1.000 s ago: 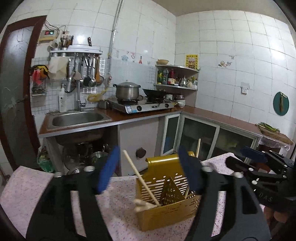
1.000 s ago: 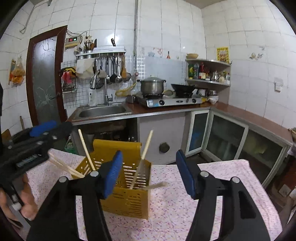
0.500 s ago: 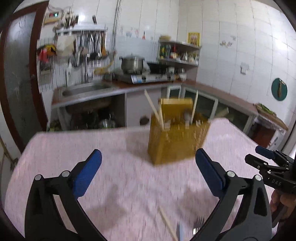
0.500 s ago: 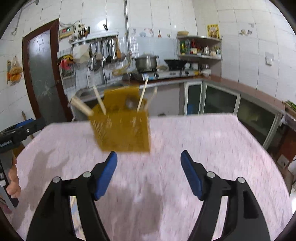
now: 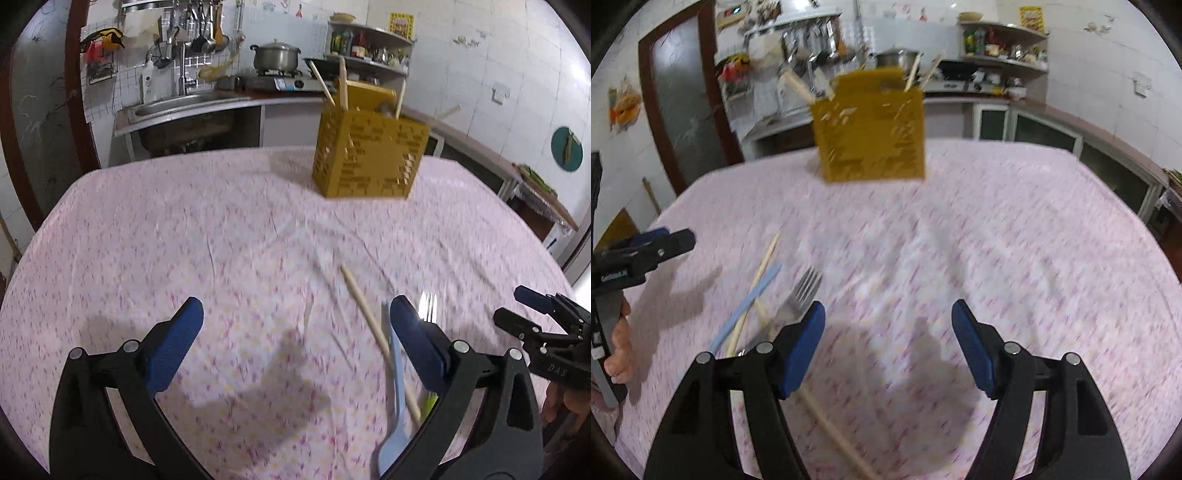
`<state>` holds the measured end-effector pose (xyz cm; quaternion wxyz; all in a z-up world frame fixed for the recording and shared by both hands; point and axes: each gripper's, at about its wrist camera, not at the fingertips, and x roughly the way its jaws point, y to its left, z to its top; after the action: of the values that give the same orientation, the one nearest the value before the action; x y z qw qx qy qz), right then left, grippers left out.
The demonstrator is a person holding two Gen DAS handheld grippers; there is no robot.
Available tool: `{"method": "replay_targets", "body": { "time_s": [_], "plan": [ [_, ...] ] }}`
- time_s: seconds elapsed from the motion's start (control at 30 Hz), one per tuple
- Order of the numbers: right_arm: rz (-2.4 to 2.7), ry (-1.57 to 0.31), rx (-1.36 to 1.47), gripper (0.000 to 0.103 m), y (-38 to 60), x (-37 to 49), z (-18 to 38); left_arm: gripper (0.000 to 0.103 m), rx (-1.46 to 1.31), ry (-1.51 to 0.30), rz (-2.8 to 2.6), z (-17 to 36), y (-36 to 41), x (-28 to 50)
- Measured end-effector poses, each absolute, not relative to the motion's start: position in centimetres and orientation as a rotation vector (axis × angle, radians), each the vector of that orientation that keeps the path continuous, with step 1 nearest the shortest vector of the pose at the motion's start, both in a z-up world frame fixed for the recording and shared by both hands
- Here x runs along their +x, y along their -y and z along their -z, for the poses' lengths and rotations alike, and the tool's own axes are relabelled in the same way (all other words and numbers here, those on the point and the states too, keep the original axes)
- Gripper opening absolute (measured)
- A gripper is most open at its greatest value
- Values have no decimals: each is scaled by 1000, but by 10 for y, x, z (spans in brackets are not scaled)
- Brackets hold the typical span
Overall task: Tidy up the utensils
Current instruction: 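Withdraw both grippers from the holder back toward the remaining utensils, then close the left gripper on the light blue spoon while the right grasps a wooden chopstick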
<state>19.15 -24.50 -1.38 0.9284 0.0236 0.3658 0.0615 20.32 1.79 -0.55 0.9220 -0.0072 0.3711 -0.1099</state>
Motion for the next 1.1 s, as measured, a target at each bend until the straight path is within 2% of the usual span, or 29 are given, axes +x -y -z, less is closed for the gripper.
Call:
{"method": "replay_targets", "body": {
  "time_s": [0.17, 0.23, 0.3, 0.37, 0.4, 0.43, 0.5, 0.6, 0.73, 1.03, 1.1],
  "plan": [
    [-196, -800, -19, 70, 219, 183, 24, 97, -21, -807, 299, 18, -5, 191],
    [-212, -811, -61, 70, 208, 183, 25, 94, -5, -819, 326, 20, 5, 188],
    [-238, -821, -108, 70, 196, 183, 26, 80, 17, -837, 344, 22, 16, 187],
    [-250, -822, -143, 69, 189, 185, 28, 74, 32, -855, 362, 26, 26, 187],
    [-248, -829, -162, 62, 185, 188, 31, 69, 40, -863, 366, 28, 30, 188],
    [-247, -842, -164, 51, 184, 189, 34, 65, 51, -875, 365, 30, 35, 190],
    [-273, -866, -132, 48, 187, 193, 37, 47, 55, -908, 381, 36, 42, 194],
    [-305, -871, -86, 33, 193, 199, 35, 32, 38, -961, 398, 48, 46, 200],
    [-296, -870, -41, 14, 201, 198, 34, 23, 42, -956, 396, 48, 46, 204],
    [-312, -901, -87, 15, 192, 210, 35, 20, 35, -991, 383, 48, 52, 218],
    [-316, -907, -104, 14, 188, 215, 35, 16, 29, -995, 375, 48, 52, 221]
  ]
}}
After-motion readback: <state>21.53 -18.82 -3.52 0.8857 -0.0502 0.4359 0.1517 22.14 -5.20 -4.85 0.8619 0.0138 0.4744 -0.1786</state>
